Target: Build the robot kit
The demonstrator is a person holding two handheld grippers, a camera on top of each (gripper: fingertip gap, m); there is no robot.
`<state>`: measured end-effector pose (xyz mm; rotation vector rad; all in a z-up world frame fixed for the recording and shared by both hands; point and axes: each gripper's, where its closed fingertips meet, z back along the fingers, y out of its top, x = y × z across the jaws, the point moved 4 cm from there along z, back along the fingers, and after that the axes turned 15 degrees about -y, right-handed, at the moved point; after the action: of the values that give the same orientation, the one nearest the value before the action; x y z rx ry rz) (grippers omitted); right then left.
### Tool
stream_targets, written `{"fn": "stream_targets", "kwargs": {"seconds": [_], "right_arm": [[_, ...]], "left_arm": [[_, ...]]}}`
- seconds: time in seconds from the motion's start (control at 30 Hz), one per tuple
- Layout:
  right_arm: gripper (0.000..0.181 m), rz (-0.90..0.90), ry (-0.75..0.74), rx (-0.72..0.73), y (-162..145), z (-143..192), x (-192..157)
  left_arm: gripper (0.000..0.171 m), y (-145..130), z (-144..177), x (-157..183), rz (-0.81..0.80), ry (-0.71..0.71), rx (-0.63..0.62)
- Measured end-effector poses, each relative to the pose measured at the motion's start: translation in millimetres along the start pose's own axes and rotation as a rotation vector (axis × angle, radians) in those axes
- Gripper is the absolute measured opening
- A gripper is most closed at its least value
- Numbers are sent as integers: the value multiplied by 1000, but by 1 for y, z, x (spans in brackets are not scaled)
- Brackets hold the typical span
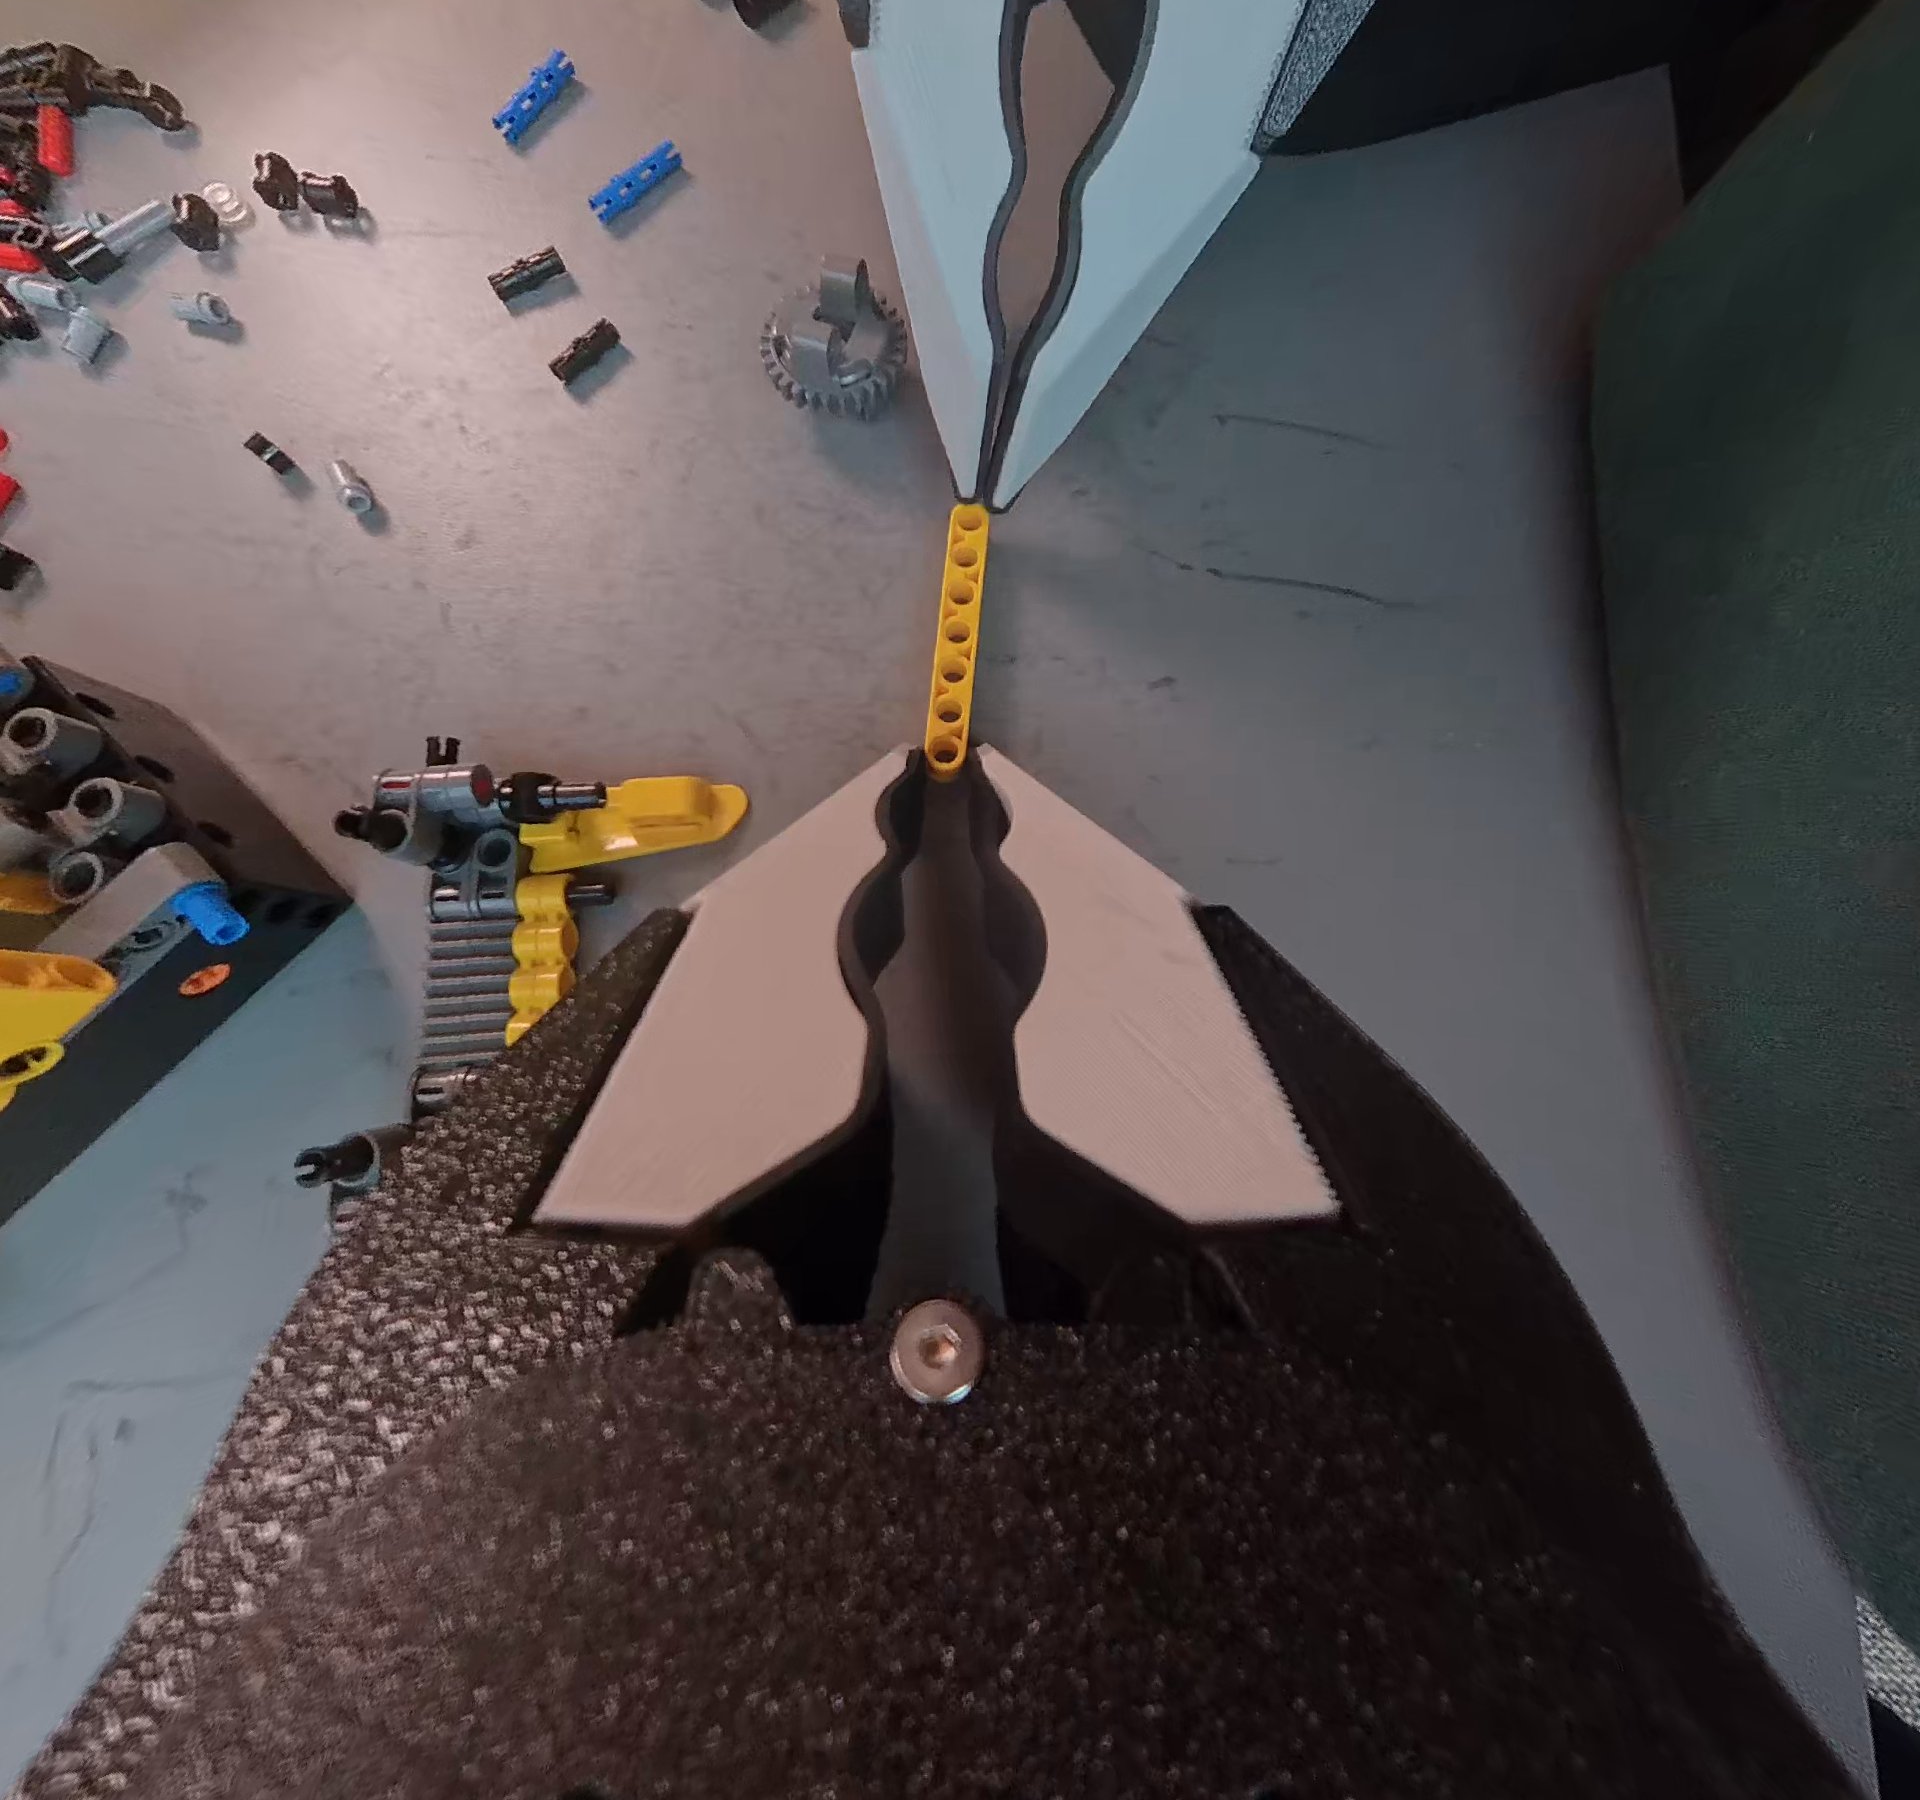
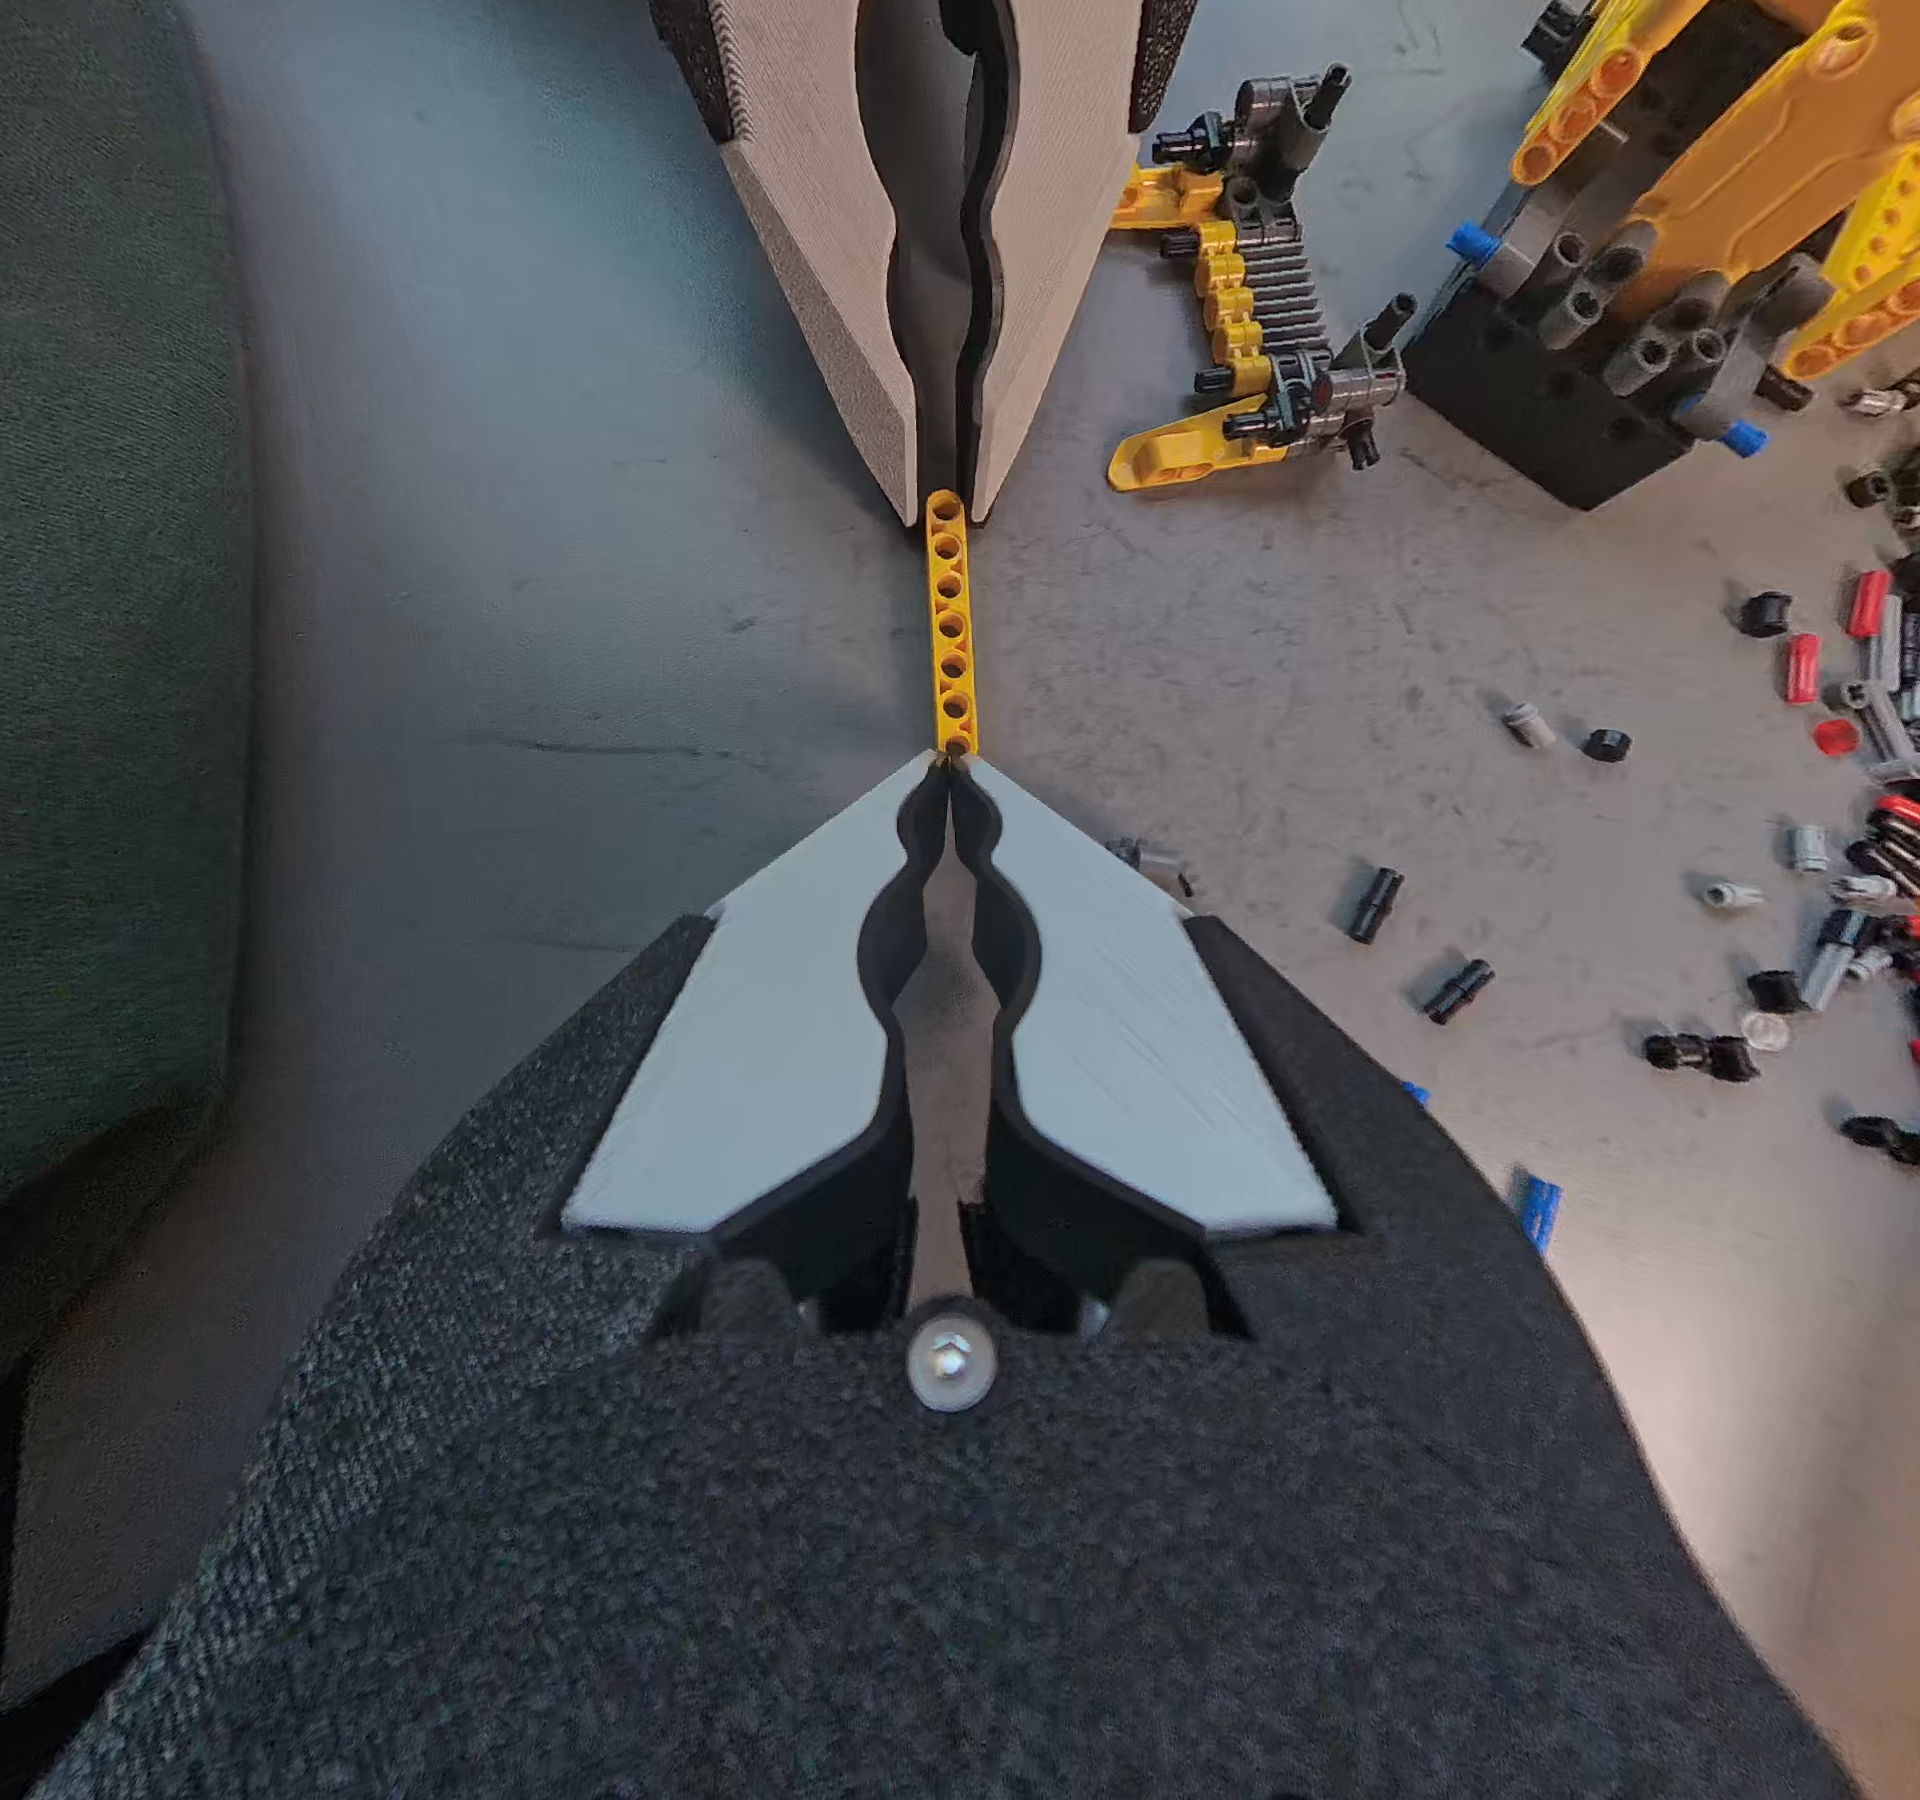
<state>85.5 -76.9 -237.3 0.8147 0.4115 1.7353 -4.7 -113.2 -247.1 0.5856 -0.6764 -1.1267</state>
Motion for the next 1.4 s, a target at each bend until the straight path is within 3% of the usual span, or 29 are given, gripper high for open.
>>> {"fn": "stream_targets", "kwargs": {"seconds": [1.4], "right_arm": [[0, 2, 23, 6, 30, -18, -3]], "left_arm": [[6, 1, -1, 1, 5, 6, 1]]}}
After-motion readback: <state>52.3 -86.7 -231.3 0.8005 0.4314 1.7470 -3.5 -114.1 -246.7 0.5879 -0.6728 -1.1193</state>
